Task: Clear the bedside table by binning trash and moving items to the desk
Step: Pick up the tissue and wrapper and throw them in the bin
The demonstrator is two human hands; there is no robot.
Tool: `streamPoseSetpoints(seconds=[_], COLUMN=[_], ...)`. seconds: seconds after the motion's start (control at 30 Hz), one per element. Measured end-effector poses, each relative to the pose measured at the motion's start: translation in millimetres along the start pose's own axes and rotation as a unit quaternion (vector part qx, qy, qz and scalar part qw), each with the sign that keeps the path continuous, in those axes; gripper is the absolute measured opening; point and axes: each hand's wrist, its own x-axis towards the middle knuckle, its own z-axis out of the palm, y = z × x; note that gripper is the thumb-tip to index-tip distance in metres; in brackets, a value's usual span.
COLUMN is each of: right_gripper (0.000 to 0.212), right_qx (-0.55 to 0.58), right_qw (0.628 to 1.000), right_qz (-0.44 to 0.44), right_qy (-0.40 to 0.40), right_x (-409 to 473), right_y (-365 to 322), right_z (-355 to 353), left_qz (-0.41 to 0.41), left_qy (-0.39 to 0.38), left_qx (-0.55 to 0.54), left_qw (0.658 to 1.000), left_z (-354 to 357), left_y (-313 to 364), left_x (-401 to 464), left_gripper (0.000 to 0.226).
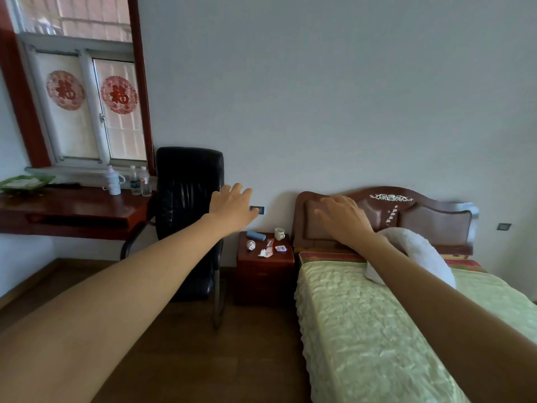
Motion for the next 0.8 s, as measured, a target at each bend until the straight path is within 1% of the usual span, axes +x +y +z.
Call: streamPoseSetpoints(seconds=[0.1,0.23,0.5,0.63,0.8], right_gripper=[0.043,0.04,0.037,0.037,0.039], right_qx=[-0.001,-0.006,0.009,0.008,0.013], right_qw=[1.0,1.0,1.0,0.999,0.999], right_qz=[-0.006,-0.005,0.016,0.026,0.033], right_qy=[-0.006,-0.007,-0.013,-0.026,-0.033], right_x=[31.5,81.7,191.8,231.3,280.1], right_y=[8.0,10.6,10.3,18.1,40.1], right_z=[27.8,64.5,137.1,170.6,211.0], left_qz=[-0.001,-0.004,0.021,0.015,0.021], left_qy=[-0.012,-0.01,-0.013,-0.04,-0.054], left_qx=[-0.005,-0.01,-0.003,-0.009,-0.011], left_qw=[1.0,1.0,1.0,0.999,0.998], left_z=[27.5,63.7,133.1,171.3,215.9], left_y=[-9.8,-31.6,-76.6,-90.4,-94.7], left_x=[29.4,79.1,182.9,223.9,274.9], left_gripper=[0.055,0.055,0.054,0.054,0.054])
